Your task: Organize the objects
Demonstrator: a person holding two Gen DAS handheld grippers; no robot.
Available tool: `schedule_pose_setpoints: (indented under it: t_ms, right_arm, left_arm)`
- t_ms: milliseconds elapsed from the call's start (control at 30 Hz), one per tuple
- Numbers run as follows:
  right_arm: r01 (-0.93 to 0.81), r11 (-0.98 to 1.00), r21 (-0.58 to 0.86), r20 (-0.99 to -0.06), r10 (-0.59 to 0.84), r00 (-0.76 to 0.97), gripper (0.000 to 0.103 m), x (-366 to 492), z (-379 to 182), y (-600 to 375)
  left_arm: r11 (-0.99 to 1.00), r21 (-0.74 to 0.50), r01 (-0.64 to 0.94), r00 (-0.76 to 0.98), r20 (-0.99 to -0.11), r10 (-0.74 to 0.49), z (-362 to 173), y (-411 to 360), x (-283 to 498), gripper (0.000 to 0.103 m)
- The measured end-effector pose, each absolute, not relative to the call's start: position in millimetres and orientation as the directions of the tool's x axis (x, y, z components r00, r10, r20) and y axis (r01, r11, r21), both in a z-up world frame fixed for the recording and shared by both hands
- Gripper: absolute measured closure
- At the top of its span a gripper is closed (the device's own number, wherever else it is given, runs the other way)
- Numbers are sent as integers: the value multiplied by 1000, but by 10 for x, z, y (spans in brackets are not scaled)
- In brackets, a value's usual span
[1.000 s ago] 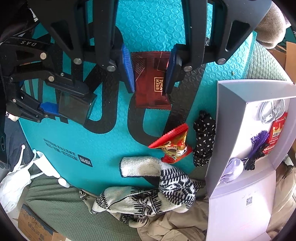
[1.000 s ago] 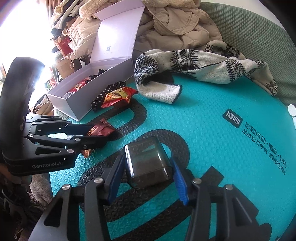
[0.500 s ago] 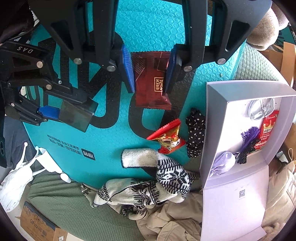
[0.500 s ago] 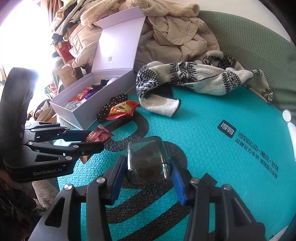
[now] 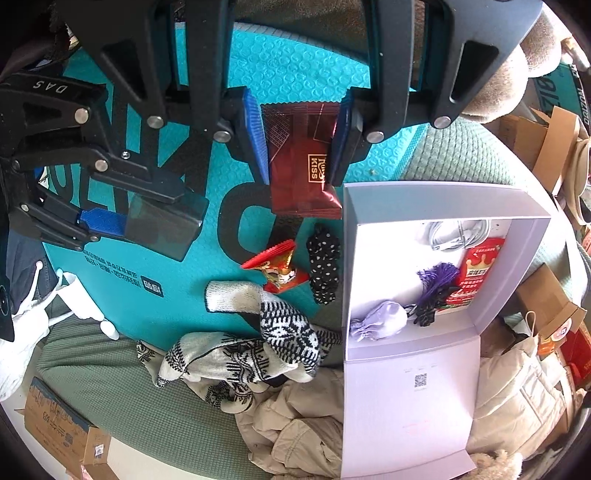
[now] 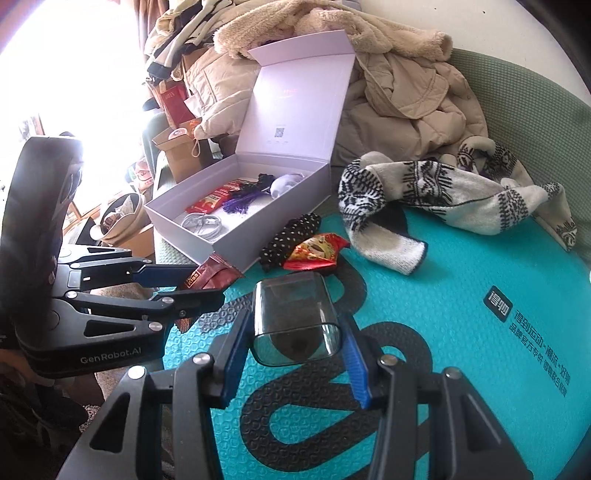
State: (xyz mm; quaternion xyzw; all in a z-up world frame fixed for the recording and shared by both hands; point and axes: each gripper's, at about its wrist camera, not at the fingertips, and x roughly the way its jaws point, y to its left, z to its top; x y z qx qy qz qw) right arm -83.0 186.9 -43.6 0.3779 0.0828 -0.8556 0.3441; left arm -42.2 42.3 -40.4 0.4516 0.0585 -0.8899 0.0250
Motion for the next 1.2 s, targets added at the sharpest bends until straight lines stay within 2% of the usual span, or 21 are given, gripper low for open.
schedule_pose_setpoints:
  t_ms: [767, 1200]
  right_arm:
    - [855, -505, 122, -678, -671, -299, 55, -485, -242, 784]
    - [878, -463, 120, -682, -681, -266, 55, -513, -196, 376]
  left_arm:
    - [-929, -30, 369, -565, -801, -199, -117, -553, 407, 72]
    - [-913, -32, 406, -555, -803, -218, -32, -948, 469, 72]
